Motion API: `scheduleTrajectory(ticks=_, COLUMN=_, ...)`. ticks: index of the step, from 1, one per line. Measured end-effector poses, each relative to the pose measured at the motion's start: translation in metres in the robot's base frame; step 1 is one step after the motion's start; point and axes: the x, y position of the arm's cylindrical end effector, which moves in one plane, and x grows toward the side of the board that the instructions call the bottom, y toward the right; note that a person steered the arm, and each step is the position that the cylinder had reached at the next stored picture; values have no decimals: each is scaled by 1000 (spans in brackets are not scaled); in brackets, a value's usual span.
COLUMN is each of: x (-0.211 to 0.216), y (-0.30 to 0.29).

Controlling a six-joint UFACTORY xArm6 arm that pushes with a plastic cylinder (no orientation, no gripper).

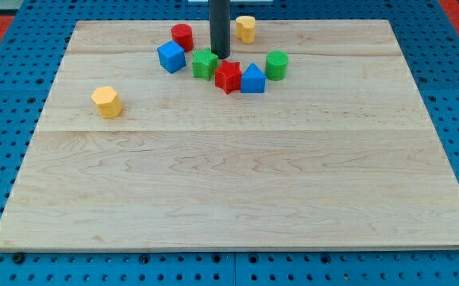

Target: Slide the green circle to the top right

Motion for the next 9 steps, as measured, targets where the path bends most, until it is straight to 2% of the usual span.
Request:
scheduleTrajectory(ticks=1, x=-36, y=-43)
scheduleTrajectory(ticks=2, x=-48, y=-60)
scheduleTrajectory(ticks=4, x=-46, y=-44)
scheduleTrajectory(ticks=5, x=-33, y=36)
scheduleTrajectory(ticks=6, x=-21, y=85)
scheduleTrajectory(ticks=8, x=11, y=73)
scheduleTrajectory(ticks=9, x=12, y=91)
